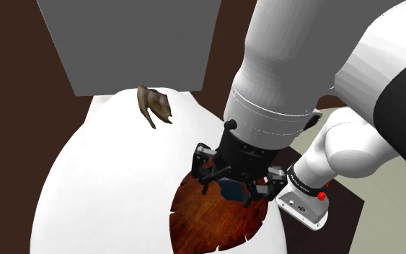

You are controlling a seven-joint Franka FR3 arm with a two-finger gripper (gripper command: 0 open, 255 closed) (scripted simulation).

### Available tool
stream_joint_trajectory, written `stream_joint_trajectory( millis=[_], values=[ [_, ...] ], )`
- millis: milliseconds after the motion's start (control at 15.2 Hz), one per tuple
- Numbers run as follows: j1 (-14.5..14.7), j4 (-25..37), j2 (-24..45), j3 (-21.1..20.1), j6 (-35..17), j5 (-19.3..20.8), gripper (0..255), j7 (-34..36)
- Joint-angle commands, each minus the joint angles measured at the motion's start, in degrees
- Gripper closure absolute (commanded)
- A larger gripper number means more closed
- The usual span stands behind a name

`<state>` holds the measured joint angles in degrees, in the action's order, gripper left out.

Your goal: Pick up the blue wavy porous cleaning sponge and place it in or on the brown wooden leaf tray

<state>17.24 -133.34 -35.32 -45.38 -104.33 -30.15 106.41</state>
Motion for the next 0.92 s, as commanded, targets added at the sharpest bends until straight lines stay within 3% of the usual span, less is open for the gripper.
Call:
stream_joint_trajectory(
  millis=[0, 66, 132, 462, 726, 858],
  values=[
    [-0.17, -0.65, -0.04, 0.09, -0.13, 0.18, 255, -0.14],
    [-0.19, -0.64, -0.05, 0.07, -0.12, 0.16, 255, -0.16],
    [-0.14, -0.84, -0.15, 0.12, -0.20, 0.11, 0, -0.23],
    [-0.22, -0.64, -0.06, 0.06, -0.11, 0.15, 0, -0.17],
    [-0.69, 5.67, -0.41, 3.11, 6.86, 2.17, 0, 0.41],
    [-0.68, 5.66, -0.42, 3.11, 6.86, 2.17, 0, 0.41]
  ],
)
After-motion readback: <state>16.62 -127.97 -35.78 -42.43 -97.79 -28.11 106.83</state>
